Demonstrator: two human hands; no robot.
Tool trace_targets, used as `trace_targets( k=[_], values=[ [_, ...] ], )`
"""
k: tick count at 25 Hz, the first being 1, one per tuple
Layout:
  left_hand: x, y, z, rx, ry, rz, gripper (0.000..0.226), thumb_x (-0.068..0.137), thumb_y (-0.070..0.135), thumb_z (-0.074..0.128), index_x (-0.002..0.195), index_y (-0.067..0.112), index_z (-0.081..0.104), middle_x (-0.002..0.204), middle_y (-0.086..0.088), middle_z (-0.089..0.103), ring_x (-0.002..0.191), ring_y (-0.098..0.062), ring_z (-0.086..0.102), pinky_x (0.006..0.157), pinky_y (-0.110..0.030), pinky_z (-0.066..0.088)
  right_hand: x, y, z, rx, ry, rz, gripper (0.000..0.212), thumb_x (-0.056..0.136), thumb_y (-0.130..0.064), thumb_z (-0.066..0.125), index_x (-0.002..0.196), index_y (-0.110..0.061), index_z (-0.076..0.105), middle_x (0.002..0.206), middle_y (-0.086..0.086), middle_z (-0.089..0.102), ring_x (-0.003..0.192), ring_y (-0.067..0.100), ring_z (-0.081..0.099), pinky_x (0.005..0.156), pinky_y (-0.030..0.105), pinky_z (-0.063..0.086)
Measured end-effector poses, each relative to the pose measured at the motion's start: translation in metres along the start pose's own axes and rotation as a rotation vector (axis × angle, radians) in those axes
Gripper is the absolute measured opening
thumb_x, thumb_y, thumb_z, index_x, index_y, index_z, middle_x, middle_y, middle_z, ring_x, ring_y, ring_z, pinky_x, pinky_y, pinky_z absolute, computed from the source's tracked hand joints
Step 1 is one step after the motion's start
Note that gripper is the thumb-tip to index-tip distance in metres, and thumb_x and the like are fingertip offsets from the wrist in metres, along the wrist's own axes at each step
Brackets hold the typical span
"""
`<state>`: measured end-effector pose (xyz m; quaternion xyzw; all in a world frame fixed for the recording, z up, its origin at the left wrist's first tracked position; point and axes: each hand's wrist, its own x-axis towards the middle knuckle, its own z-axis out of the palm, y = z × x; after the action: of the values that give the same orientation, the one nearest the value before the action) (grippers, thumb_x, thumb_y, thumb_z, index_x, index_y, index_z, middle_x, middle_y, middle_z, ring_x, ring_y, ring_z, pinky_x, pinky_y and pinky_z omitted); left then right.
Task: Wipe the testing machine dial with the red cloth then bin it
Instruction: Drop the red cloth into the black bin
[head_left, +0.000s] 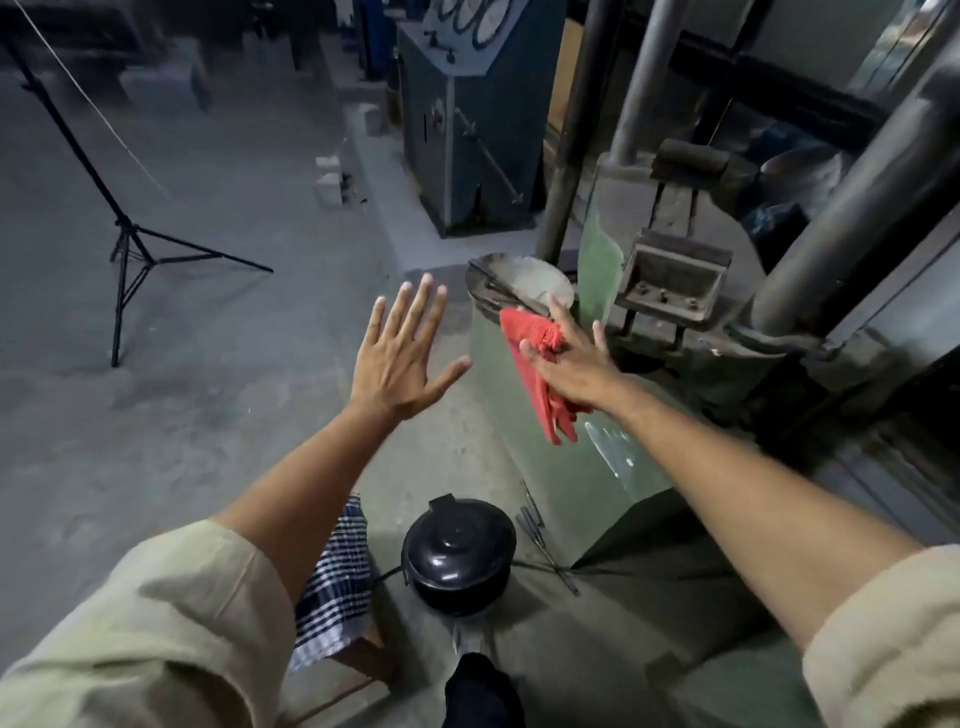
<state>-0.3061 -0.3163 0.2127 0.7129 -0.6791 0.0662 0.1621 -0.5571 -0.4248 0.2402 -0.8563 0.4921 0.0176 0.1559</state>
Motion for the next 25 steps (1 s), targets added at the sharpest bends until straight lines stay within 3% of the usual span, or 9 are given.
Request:
trace_targets(
  k=[3, 5, 6, 8, 10, 12, 16, 20, 25],
  values=[
    [-0.043, -0.017, 0.077, -0.005, -0.151, -0.049, 0.099, 0.099, 0.081, 0.024, 0.175, 0.022, 0.002, 0.183, -0.003, -0.003, 0.17, -0.026, -0.003, 0.138, -0.052, 0.0, 0.006, 0.023, 0.107, 0.016, -0.158, -0.018, 0.076, 0.107, -0.069, 0.021, 0.166, -0.023, 0.022, 0.165, -0.017, -0.041, 0.152, -0.003, -0.033, 0.121, 0.044, -0.032],
    [-0.067, -0.026, 0.123, 0.006, -0.247, -0.089, 0.098, 0.1, 0.081, 0.025, 0.174, 0.023, -0.001, 0.182, -0.003, -0.007, 0.169, -0.026, -0.006, 0.138, -0.051, -0.001, 0.003, 0.036, 0.173, 0.034, -0.233, -0.044, 0.076, 0.105, -0.072, 0.024, 0.164, -0.032, -0.002, 0.151, -0.021, -0.051, 0.139, -0.009, -0.045, 0.106, 0.035, -0.044],
    [-0.078, -0.03, 0.144, 0.01, -0.29, -0.099, 0.098, 0.1, 0.081, 0.025, 0.174, 0.024, -0.003, 0.182, -0.002, -0.01, 0.169, -0.026, -0.008, 0.138, -0.05, -0.002, -0.001, 0.042, 0.203, 0.001, -0.265, -0.088, 0.076, 0.104, -0.073, 0.025, 0.16, -0.04, -0.014, 0.153, -0.02, -0.05, 0.144, -0.005, -0.042, 0.107, 0.036, -0.044],
    [-0.098, -0.038, 0.184, 0.006, -0.358, -0.124, 0.098, 0.099, 0.082, 0.022, 0.173, 0.025, -0.007, 0.181, -0.001, -0.016, 0.169, -0.025, -0.012, 0.138, -0.048, -0.005, -0.011, 0.055, 0.262, -0.154, -0.353, -0.223, 0.072, 0.104, -0.073, 0.022, 0.16, -0.051, -0.019, 0.166, -0.009, -0.04, 0.157, 0.012, -0.029, 0.124, 0.05, -0.028],
    [-0.118, -0.044, 0.222, 0.004, -0.407, -0.153, 0.098, 0.098, 0.083, 0.016, 0.173, 0.026, -0.01, 0.18, 0.001, -0.019, 0.168, -0.024, -0.014, 0.137, -0.046, -0.007, -0.021, 0.067, 0.318, -0.31, -0.452, -0.349, 0.068, 0.106, -0.069, 0.021, 0.164, -0.052, -0.01, 0.17, 0.001, -0.036, 0.158, 0.019, -0.028, 0.127, 0.059, -0.018],
    [-0.139, -0.049, 0.258, 0.014, -0.451, -0.172, 0.097, 0.096, 0.084, 0.011, 0.172, 0.027, -0.011, 0.179, 0.002, -0.02, 0.168, -0.023, -0.015, 0.137, -0.046, -0.008, -0.03, 0.075, 0.369, -0.423, -0.534, -0.425, 0.063, 0.109, -0.064, 0.022, 0.166, -0.048, 0.002, 0.17, 0.004, -0.037, 0.156, 0.019, -0.032, 0.125, 0.06, -0.022],
    [-0.177, -0.067, 0.318, 0.016, -0.505, -0.207, 0.098, 0.098, 0.084, 0.015, 0.173, 0.025, -0.006, 0.181, 0.0, -0.013, 0.168, -0.023, -0.012, 0.138, -0.049, -0.002, -0.017, 0.072, 0.437, -0.468, -0.563, -0.39, 0.061, 0.11, -0.061, 0.022, 0.168, -0.043, 0.014, 0.167, 0.007, -0.042, 0.155, 0.021, -0.036, 0.125, 0.062, -0.021],
    [-0.193, -0.08, 0.343, 0.03, -0.545, -0.243, 0.098, 0.098, 0.084, 0.017, 0.173, 0.025, -0.007, 0.181, -0.001, -0.013, 0.168, -0.022, -0.012, 0.138, -0.05, 0.0, 0.026, 0.063, 0.453, -0.432, -0.498, -0.318, 0.059, 0.11, -0.06, 0.023, 0.167, -0.047, 0.014, 0.167, 0.008, -0.042, 0.157, 0.022, -0.034, 0.127, 0.066, -0.01],
    [-0.19, -0.08, 0.352, -0.001, -0.549, -0.283, 0.099, 0.098, 0.083, 0.019, 0.174, 0.024, -0.004, 0.182, -0.001, -0.011, 0.169, -0.022, -0.01, 0.138, -0.05, 0.001, 0.063, 0.066, 0.445, -0.439, -0.468, -0.293, 0.062, 0.106, -0.067, 0.032, 0.154, -0.032, 0.049, 0.168, 0.007, -0.04, 0.16, 0.023, -0.029, 0.126, 0.067, -0.011]
  ],
)
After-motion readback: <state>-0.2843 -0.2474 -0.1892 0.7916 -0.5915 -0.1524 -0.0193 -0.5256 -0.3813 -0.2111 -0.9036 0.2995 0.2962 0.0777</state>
